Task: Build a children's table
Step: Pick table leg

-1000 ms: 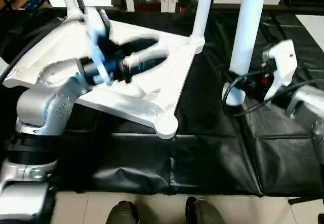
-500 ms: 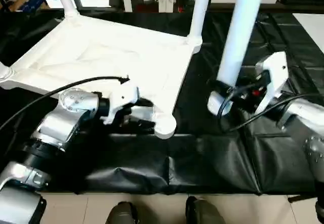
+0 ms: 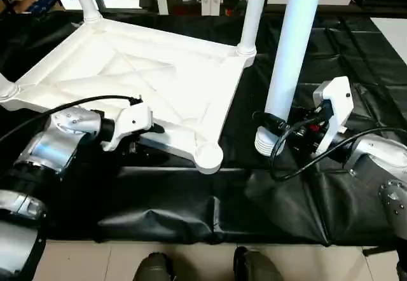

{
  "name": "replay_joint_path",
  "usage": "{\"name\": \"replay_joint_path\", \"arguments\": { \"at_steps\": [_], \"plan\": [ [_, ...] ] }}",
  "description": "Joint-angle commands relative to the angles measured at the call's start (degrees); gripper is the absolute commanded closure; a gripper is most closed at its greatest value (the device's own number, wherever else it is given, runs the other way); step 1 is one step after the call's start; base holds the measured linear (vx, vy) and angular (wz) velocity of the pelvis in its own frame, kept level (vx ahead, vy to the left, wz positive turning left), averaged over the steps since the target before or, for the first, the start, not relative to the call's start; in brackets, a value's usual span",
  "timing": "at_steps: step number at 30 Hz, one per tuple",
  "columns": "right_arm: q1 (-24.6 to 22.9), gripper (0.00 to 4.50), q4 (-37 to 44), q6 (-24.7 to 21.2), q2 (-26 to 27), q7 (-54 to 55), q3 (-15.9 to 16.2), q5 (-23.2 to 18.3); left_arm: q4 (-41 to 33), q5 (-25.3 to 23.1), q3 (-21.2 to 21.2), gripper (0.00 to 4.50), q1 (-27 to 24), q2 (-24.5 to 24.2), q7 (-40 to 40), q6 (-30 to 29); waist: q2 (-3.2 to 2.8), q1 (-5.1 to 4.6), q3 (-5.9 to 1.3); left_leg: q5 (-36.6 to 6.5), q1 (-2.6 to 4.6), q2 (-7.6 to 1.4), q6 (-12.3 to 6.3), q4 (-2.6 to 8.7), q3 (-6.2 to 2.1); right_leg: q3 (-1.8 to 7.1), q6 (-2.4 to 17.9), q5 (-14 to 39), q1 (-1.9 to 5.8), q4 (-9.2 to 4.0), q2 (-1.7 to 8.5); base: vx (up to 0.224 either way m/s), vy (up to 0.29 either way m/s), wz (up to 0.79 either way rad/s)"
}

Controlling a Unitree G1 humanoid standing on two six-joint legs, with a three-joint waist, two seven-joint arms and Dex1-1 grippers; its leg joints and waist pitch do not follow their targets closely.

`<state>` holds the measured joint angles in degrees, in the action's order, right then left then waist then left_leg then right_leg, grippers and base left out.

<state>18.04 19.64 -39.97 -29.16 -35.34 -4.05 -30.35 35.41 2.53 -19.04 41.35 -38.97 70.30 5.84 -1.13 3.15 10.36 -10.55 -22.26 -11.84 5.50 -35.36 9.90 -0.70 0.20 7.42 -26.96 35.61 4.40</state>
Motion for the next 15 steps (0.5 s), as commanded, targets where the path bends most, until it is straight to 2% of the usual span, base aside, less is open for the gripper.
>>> {"name": "replay_joint_path", "arguments": {
  "at_steps": [1,3,4,7,12,15],
  "plan": [
    [-0.03,2.62,2.05,-0.60,-0.53,-0.45,-0.13,-0.60,1.01,-0.78,-0.13,1.61,1.00,0.02,0.18,1.72,-0.09,0.07,-5.89,-9.96,0.87,0.37,0.92,4.49,0.52,1.46,13.15,12.12,4.52,-3.52,1.66,0.000,0.000,0.00],
    [-0.05,2.62,2.10,-0.61,-0.52,-0.47,-0.10,-0.59,1.15,-0.84,-0.04,1.72,1.08,0.16,0.24,1.89,-0.06,0.10,-5.95,-9.87,0.90,0.38,0.89,4.46,0.56,1.47,13.28,11.89,4.51,-3.52,1.66,0.000,0.000,0.00],
    [-0.11,2.62,2.15,-0.52,-0.52,-0.47,0.05,-0.57,1.06,-0.97,0.11,2.00,1.01,0.81,0.50,2.38,0.00,0.10,-5.92,-9.88,0.84,0.35,0.83,4.47,0.55,1.49,13.40,11.96,4.57,-3.53,1.70,0.000,0.000,0.00],
    [-0.18,2.62,2.22,-0.41,-0.58,-0.48,0.29,-0.60,0.28,-1.29,-0.12,2.18,0.32,1.53,0.83,3.66,-0.01,0.14,-5.92,-9.59,0.84,0.32,0.72,4.44,0.57,1.49,13.63,11.48,4.54,-3.48,1.69,0.000,0.000,0.00],
    [0.06,2.62,2.08,-0.30,-0.70,-0.59,0.50,-0.55,-1.81,-2.52,-1.61,2.64,-0.95,2.15,1.55,5.59,0.14,0.09,-5.71,-10.30,0.75,0.24,0.64,4.57,0.52,1.53,12.87,13.68,4.50,-3.73,1.80,0.000,0.000,0.00],
    [0.47,2.62,1.87,-0.30,-0.74,-0.72,0.64,-0.49,-2.31,-4.08,-2.82,2.76,-1.02,1.84,1.81,6.96,0.17,0.02,-5.71,-10.46,0.80,0.28,0.63,4.57,0.53,1.55,12.24,14.64,4.42,-3.87,1.76,0.000,0.000,0.00]
  ]
}}
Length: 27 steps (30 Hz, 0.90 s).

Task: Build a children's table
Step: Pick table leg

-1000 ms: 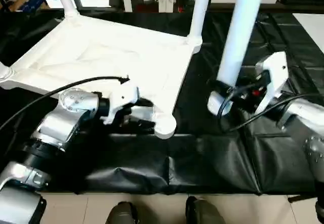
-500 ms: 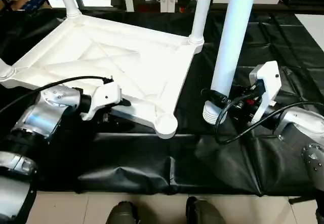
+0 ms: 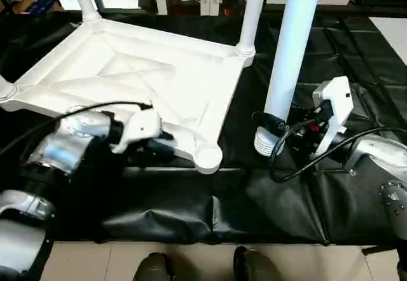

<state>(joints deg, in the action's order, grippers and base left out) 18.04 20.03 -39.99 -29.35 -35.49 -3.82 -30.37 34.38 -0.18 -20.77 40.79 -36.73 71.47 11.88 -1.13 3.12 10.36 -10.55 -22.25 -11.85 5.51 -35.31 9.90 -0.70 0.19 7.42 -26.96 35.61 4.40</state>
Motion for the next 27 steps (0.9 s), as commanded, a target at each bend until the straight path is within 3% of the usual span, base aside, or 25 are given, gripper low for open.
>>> {"name": "replay_joint_path", "arguments": {
  "at_steps": [1,12,19,24,25,27],
  "plan": [
    [0.59,2.62,1.39,-0.25,-0.56,-0.61,0.47,-0.44,-1.29,-1.79,-1.22,2.87,-0.41,-0.48,0.66,1.04,0.23,0.03,-5.68,-10.32,0.75,0.28,0.67,4.54,0.51,1.55,12.22,14.52,4.45,-3.84,1.78,0.000,0.000,0.00],
    [0.94,2.62,1.18,-0.08,-0.51,-0.77,0.80,-0.38,0.21,-5.03,-0.79,3.74,0.19,-1.58,-1.47,2.88,0.24,-0.05,-5.94,-6.63,0.76,0.35,-0.69,4.52,0.67,1.49,13.80,8.16,4.69,-3.33,1.60,0.000,0.000,0.00],
    [0.89,2.62,1.02,0.01,-0.54,-0.99,1.08,-0.42,1.40,-5.63,0.54,3.98,0.69,-2.42,-0.91,2.88,0.42,-0.64,-5.67,-8.44,0.50,0.49,-0.04,4.68,0.55,1.47,13.14,11.61,4.93,-3.68,1.74,0.000,0.000,0.00],
    [0.73,2.62,0.89,0.17,-0.75,-1.33,1.13,-0.39,0.73,-5.65,0.63,4.14,0.10,-3.00,0.03,-0.23,0.41,-0.87,-5.77,-7.30,0.61,0.53,-0.49,4.63,0.62,1.55,13.24,11.10,4.97,-3.70,1.67,0.000,0.000,0.00],
    [0.75,2.62,0.85,0.26,-0.81,-1.37,1.16,-0.37,-2.75,-3.38,1.45,4.22,-1.70,-2.35,1.14,-5.24,0.12,-0.81,-5.76,-7.25,0.74,0.44,-0.41,4.64,0.63,1.56,13.68,10.84,4.90,-3.61,1.72,0.000,0.000,0.00],
    [0.80,2.62,0.84,0.27,-0.79,-1.35,1.14,-0.39,-4.45,-2.09,1.76,4.23,-2.52,-2.00,1.79,-6.95,0.24,-0.90,-5.68,-6.94,0.58,0.43,-0.51,4.66,0.59,1.53,14.13,10.28,4.97,-3.57,1.69,0.000,0.000,0.00]
  ]
}}
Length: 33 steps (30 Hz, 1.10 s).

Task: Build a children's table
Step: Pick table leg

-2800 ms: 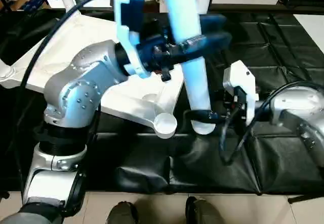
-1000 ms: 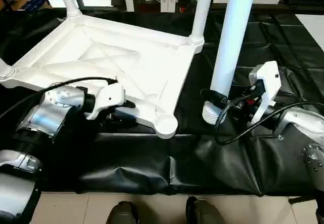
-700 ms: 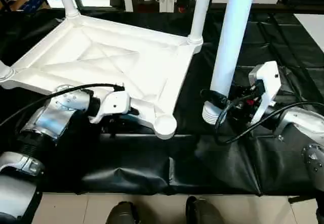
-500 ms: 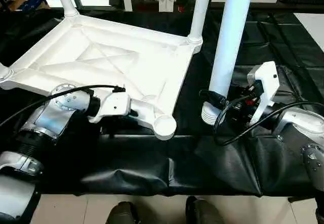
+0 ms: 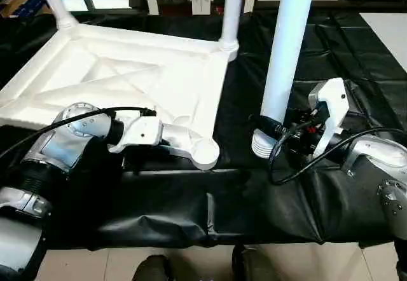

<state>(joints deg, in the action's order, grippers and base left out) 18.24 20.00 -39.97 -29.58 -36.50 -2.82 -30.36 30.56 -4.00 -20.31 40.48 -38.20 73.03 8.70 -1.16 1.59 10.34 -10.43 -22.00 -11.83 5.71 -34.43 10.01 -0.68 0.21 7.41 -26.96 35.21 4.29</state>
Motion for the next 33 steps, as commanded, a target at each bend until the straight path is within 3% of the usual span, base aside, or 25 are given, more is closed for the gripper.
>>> {"name": "replay_joint_path", "arguments": {
  "at_steps": [1,2,5,7,10,12,13,14,19,21,22,23,29,33],
  "plan": [
    [0.63,2.62,0.85,0.26,-0.56,-0.34,0.13,-0.41,-1.72,2.56,1.51,4.25,-2.74,-0.28,0.67,-4.87,0.19,0.62,-5.69,-7.23,0.54,0.35,-0.89,3.81,0.56,1.50,14.44,10.35,4.87,-3.23,1.76,0.000,0.000,0.00],
    [0.63,2.62,0.85,0.26,-0.56,-0.34,0.13,-0.41,-1.72,2.56,1.51,4.25,-2.74,-0.28,0.67,-4.87,0.14,0.64,-5.74,-7.13,0.55,0.32,-0.97,3.79,0.56,1.50,14.65,9.90,4.88,-3.15,1.75,0.000,0.000,0.00],
    [0.98,2.62,0.76,0.20,0.40,0.13,-0.33,-1.07,-12.77,7.18,0.76,4.37,-8.28,0.24,2.83,-8.81,0.25,0.53,-5.68,-6.51,0.64,0.05,-1.94,3.90,0.64,1.49,15.83,6.80,4.83,-2.93,1.70,0.000,0.000,0.00],
    [1.18,2.62,0.64,0.36,1.15,0.48,-0.52,-1.28,-15.98,7.95,0.38,4.46,-10.01,0.86,2.14,-8.89,0.10,0.61,-5.63,-6.34,0.73,0.02,-2.69,3.85,0.75,1.48,16.05,6.35,4.68,-2.96,1.65,0.000,0.000,0.00],
    [2.25,2.62,0.03,0.92,5.11,2.59,-1.87,-3.38,-21.40,7.25,-0.26,4.50,-12.90,3.75,-1.37,-8.35,0.63,0.58,-5.41,-6.69,0.66,0.07,-3.29,3.89,0.87,1.39,15.68,7.50,4.55,-3.17,1.52,0.000,0.000,0.00],
    [2.45,2.62,-0.22,1.45,6.45,3.04,-2.28,-4.14,-22.26,6.80,-0.46,4.50,-13.53,4.66,-2.46,-8.16,0.69,0.54,-5.19,-8.22,0.82,-0.10,-3.32,3.94,0.92,1.45,14.85,10.69,4.25,-3.56,1.68,0.000,0.000,0.00],
    [2.43,2.62,-0.43,2.04,7.07,2.90,-2.14,-4.35,-22.75,5.81,-0.66,4.50,-14.06,5.70,-3.83,-7.93,0.65,0.80,-5.02,-9.37,1.07,-0.10,-2.83,4.11,0.92,1.47,13.28,14.30,4.00,-3.87,1.66,0.000,0.000,0.00],
    [2.41,2.62,-0.44,2.07,7.05,2.85,-2.09,-4.32,-22.76,5.70,-0.68,4.50,-14.09,5.79,-3.95,-7.90,1.19,0.72,-4.86,-9.71,1.03,-0.10,-2.74,4.20,1.03,1.49,12.70,15.37,3.91,-4.11,1.55,0.000,0.000,0.00],
    [2.32,2.62,-0.87,2.39,6.61,2.10,-1.60,-3.61,-21.27,1.52,-1.05,4.50,-14.33,6.95,-8.99,-4.62,1.27,0.82,-4.71,-10.03,0.65,0.09,-1.75,4.42,0.78,1.54,8.96,20.33,3.80,-4.45,1.74,0.000,0.000,0.00],
    [2.43,2.62,-0.93,2.41,6.72,2.12,-1.72,-3.59,-20.89,1.00,-0.93,4.50,-14.33,6.89,-9.67,-3.84,1.29,0.75,-4.71,-9.82,0.55,0.17,-1.60,4.43,0.76,1.55,8.51,20.20,3.75,-4.47,1.70,0.000,0.000,0.00],
    [2.72,2.62,-1.03,2.29,7.00,2.19,-1.99,-3.51,-20.63,-0.08,-0.34,4.04,-14.41,6.75,-11.31,-2.45,1.28,0.71,-4.66,-9.90,0.48,0.20,-1.62,4.43,0.73,1.52,8.32,20.31,3.74,-4.53,1.71,0.000,0.000,0.00],
    [2.65,2.62,-0.94,2.24,6.97,2.22,-2.04,-3.60,-21.79,0.83,0.08,3.92,-14.80,6.49,-10.59,-3.64,1.26,0.63,-4.68,-9.73,0.45,0.21,-1.57,4.43,0.71,1.52,8.12,20.13,3.74,-4.47,1.72,0.000,0.000,0.00],
    [1.96,2.62,-0.77,2.47,6.45,2.08,-1.99,-4.11,-24.86,2.57,1.53,3.46,-16.13,5.84,-9.16,-5.51,1.16,0.21,-4.68,-8.55,0.35,0.19,-2.08,4.38,0.68,1.45,9.65,16.46,3.81,-4.21,1.61,0.000,0.000,0.00],
    [1.89,2.62,-0.71,2.41,6.37,1.90,-1.92,-4.18,-24.92,3.16,1.94,3.46,-16.29,5.10,-8.63,-6.45,1.14,0.15,-4.78,-7.19,0.35,0.25,-2.59,4.30,0.71,1.44,10.71,13.29,3.97,-3.85,1.51,0.000,0.000,0.00]
  ]
}}
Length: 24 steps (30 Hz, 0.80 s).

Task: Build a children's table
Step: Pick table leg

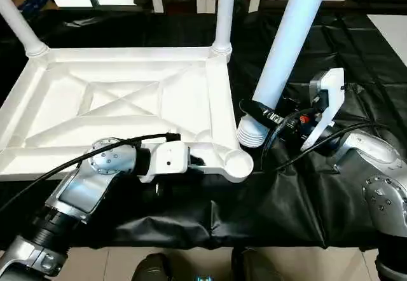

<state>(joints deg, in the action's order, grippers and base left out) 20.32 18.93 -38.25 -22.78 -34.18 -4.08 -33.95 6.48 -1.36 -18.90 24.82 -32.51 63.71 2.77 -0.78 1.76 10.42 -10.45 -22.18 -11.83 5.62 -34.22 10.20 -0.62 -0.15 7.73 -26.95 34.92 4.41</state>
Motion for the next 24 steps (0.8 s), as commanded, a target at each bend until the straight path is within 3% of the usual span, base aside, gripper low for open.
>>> {"name": "replay_joint_path", "arguments": {
  "at_steps": [1,4,10,14,17,20,22,24],
  "plan": [
    [-0.22,2.62,0.42,0.65,-0.49,-0.58,-0.60,-0.64,-0.43,0.32,0.54,3.44,-0.56,-1.08,0.69,-0.46,0.76,-0.02,-4.93,-6.97,0.57,0.26,-2.62,4.05,0.56,1.40,11.27,12.50,4.00,-3.55,1.38,0.000,0.000,0.00],
    [-0.35,2.62,0.71,0.46,-0.57,-1.07,-0.51,-1.05,0.96,0.10,0.91,3.43,-0.39,-2.17,0.62,-0.75,0.79,-0.02,-4.74,-7.48,0.64,0.19,-2.90,4.15,0.63,1.41,11.69,12.74,3.96,-3.63,1.41,0.000,0.000,0.00],
    [-0.34,2.62,0.98,0.07,-0.63,-1.59,-0.47,-1.83,1.02,0.12,1.19,3.43,-0.88,-3.57,1.87,-2.38,0.83,-0.12,-4.38,-10.59,0.81,0.11,-1.61,4.44,0.53,1.44,9.80,19.36,3.62,-4.28,1.61,0.000,0.000,0.00],
    [-0.27,2.62,1.05,-0.82,-0.30,-1.23,-1.24,-2.96,0.25,0.19,0.47,3.43,-1.73,-4.31,2.43,-3.15,0.78,-0.11,-4.45,-10.44,0.86,0.05,-1.31,4.48,0.53,1.48,9.92,18.51,3.56,-4.19,1.55,0.000,0.000,0.00],
    [-0.12,2.62,0.99,-1.48,-0.16,-0.98,-1.74,-3.60,0.74,-0.51,0.04,3.80,-2.00,-4.18,1.65,-2.43,0.80,-0.14,-4.56,-9.78,0.74,0.08,-1.37,4.45,0.53,1.49,10.38,16.87,3.71,-4.02,1.54,0.000,0.000,0.00],
    [-0.07,2.62,1.04,-2.00,-0.21,-1.00,-1.98,-3.99,1.56,-0.82,0.07,3.82,-1.98,-3.38,0.25,-1.57,0.84,-0.10,-4.67,-9.21,0.73,0.11,-1.62,4.40,0.58,1.51,10.70,15.77,3.79,-3.92,1.48,0.000,0.000,0.00],
    [-0.02,2.62,1.06,-2.30,-0.44,-1.07,-1.96,-4.20,1.72,-0.69,0.01,4.21,-1.86,-2.87,0.02,-1.73,0.84,-0.10,-4.61,-9.77,0.75,0.09,-1.53,4.43,0.59,1.50,10.65,16.52,3.74,-4.02,1.52,0.000,0.000,0.00],
    [-0.11,2.62,1.15,-2.34,-0.80,-0.87,-1.83,-4.56,1.29,-0.49,-0.08,4.23,-1.92,-2.42,0.08,-2.11,0.80,-0.07,-4.55,-10.48,0.85,0.09,-1.35,4.45,0.63,1.54,10.36,17.90,3.64,-4.17,1.58,0.000,0.000,0.00]
  ]
}}
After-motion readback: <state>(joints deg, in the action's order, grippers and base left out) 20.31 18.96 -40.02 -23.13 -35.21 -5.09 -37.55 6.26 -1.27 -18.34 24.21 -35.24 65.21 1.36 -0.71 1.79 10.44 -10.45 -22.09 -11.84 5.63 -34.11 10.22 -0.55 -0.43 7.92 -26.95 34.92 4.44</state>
